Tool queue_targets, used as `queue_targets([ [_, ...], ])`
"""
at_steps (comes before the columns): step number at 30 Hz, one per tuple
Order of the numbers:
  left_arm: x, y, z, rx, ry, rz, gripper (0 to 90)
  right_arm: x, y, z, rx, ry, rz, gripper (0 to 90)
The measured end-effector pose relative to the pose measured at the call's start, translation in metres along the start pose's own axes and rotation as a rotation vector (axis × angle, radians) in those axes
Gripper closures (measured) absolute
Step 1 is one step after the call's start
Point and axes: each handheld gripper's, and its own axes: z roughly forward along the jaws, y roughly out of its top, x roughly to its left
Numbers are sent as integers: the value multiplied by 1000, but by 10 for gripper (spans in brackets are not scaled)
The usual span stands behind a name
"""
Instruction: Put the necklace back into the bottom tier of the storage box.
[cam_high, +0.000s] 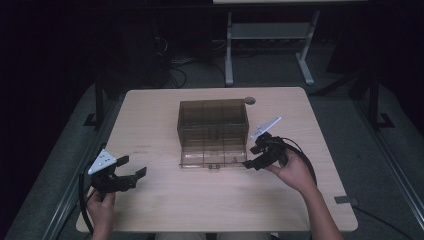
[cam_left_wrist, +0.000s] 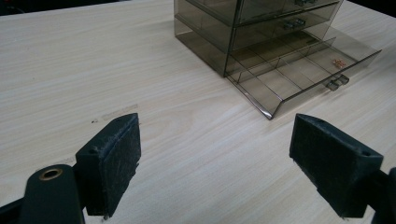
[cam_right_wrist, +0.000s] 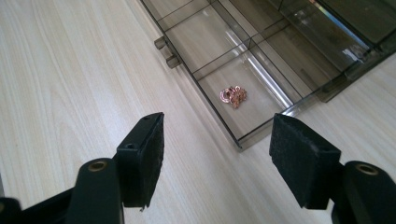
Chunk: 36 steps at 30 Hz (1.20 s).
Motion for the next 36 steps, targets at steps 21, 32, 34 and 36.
queue_targets([
  [21, -1, 0, 1, 5, 1, 4, 163, 8, -24, -9, 3, -23, 25, 283],
  [32, -1, 0, 1, 4, -1, 6, 163, 8, -37, -11, 5, -31, 44, 262],
  [34, -1, 0, 1, 4, -1, 6, 163, 8, -40, -12, 6, -33, 44, 262],
  [36, -1, 0, 1, 5, -1, 5, 163, 8, -42, -13, 7, -35, 46, 262],
])
